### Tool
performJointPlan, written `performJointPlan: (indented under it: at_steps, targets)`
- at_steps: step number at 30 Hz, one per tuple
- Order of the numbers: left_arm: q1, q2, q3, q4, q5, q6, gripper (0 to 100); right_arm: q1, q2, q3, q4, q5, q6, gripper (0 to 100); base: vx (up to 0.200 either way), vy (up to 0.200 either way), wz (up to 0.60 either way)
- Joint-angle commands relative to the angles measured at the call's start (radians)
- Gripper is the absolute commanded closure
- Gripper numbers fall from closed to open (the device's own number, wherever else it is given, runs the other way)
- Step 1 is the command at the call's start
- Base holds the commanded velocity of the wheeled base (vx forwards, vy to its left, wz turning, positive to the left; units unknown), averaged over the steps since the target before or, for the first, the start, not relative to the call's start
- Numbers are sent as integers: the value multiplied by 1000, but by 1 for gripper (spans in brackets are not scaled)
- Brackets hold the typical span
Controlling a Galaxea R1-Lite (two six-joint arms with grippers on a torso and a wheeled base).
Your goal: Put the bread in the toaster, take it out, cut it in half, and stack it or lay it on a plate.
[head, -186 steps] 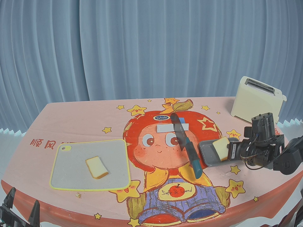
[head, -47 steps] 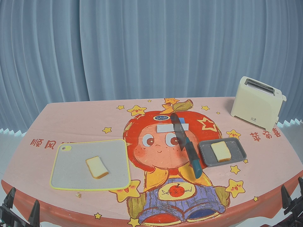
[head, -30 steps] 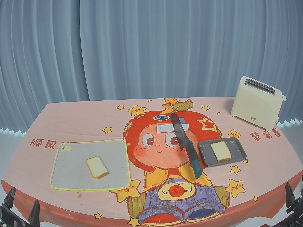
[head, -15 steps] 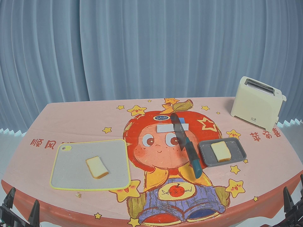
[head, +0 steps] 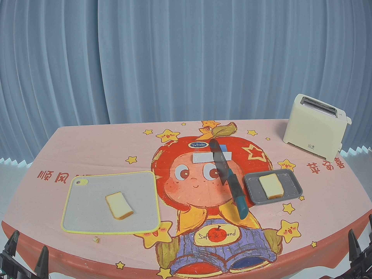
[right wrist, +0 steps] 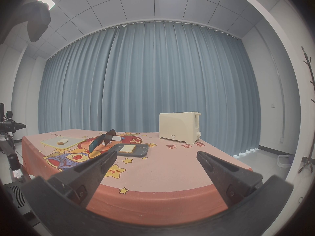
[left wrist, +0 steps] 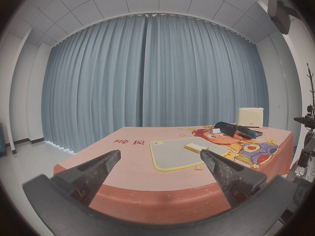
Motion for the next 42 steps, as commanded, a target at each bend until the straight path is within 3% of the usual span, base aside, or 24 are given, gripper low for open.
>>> performJointPlan:
  at_steps: [1,42]
  targets:
    - [0,-10,18,0,0,-1,0,1,-16,18,0,0,0,0,0,0,0]
    - [0,-10,18,0,0,4,0,1,-16,18,0,0,0,0,0,0,0]
